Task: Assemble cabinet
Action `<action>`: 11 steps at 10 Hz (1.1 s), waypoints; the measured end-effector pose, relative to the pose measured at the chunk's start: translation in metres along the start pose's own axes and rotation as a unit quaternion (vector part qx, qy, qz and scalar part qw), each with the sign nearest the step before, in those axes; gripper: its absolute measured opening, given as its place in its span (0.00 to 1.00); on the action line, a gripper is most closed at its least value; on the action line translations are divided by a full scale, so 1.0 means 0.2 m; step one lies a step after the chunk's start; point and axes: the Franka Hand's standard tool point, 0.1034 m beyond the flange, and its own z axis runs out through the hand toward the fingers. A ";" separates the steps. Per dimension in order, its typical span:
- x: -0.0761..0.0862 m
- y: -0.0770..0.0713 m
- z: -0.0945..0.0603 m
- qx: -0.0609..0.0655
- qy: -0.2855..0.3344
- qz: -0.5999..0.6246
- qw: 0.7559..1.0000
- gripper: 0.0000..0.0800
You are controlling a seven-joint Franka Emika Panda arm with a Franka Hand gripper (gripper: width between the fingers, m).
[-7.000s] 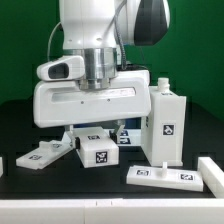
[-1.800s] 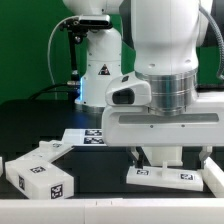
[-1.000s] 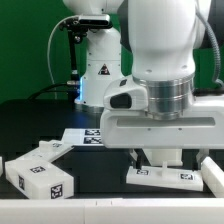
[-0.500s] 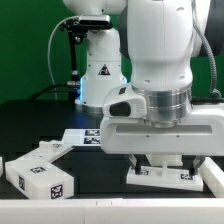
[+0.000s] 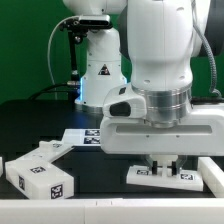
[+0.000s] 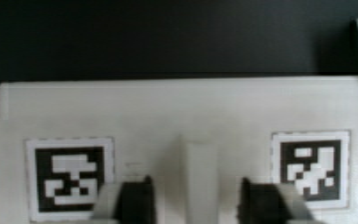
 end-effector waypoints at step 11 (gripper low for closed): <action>-0.16 0.44 -0.21 0.000 -0.033 0.122 0.992 0.08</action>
Offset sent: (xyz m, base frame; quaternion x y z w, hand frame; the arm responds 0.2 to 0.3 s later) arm -0.0243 -0.0641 0.0379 -0.0210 -0.0606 0.0519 0.9966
